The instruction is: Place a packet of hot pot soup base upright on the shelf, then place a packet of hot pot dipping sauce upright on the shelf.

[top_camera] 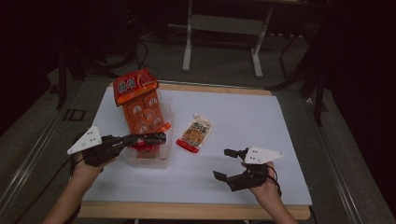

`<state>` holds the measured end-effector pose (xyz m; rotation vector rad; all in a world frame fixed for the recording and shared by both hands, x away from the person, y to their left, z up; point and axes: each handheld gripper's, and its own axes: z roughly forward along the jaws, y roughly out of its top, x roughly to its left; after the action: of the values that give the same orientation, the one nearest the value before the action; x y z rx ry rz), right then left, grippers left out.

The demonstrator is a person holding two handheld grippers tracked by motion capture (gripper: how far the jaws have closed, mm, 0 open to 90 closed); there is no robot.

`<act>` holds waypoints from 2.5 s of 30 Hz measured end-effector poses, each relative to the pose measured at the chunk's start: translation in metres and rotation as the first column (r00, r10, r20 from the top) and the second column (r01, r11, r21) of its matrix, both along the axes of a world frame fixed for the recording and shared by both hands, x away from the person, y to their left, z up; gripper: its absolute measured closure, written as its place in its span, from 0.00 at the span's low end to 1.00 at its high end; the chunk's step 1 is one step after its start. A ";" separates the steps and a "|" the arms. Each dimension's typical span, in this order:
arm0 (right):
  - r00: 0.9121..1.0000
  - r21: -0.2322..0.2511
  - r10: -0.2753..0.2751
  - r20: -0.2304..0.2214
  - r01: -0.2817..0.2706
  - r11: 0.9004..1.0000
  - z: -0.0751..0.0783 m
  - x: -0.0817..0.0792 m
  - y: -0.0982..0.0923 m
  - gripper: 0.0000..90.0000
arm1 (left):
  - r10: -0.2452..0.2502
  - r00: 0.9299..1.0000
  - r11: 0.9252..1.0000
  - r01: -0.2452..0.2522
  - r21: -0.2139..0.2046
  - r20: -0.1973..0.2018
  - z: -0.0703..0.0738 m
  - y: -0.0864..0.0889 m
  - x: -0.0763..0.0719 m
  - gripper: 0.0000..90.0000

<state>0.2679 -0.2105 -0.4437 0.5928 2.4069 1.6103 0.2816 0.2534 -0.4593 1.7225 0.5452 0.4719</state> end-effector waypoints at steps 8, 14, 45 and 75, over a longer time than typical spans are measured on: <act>1.000 -0.008 -0.001 0.002 0.001 1.000 -0.002 0.001 0.000 0.16 | 0.004 0.999 1.000 -0.003 0.008 -0.042 -0.014 -0.001 0.001 0.96; 1.000 -0.011 0.001 0.009 -0.001 1.000 -0.002 0.000 0.000 0.16 | 0.023 0.999 1.000 -0.023 0.019 -0.042 -0.016 0.003 0.001 0.90; 1.000 -0.023 -0.006 -0.024 0.005 1.000 0.004 -0.002 -0.002 0.14 | 0.142 0.990 0.990 -0.141 0.026 -0.018 0.020 -0.042 -0.030 0.02; 0.989 -0.025 -0.146 0.034 0.147 0.989 0.019 0.038 -0.001 0.27 | -0.001 0.999 1.000 0.002 0.026 -0.033 -0.001 -0.101 -0.086 0.03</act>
<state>0.3062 -0.2118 -0.4244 0.7151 2.2998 1.5127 0.1959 0.1527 -0.4601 1.7580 0.5638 0.4520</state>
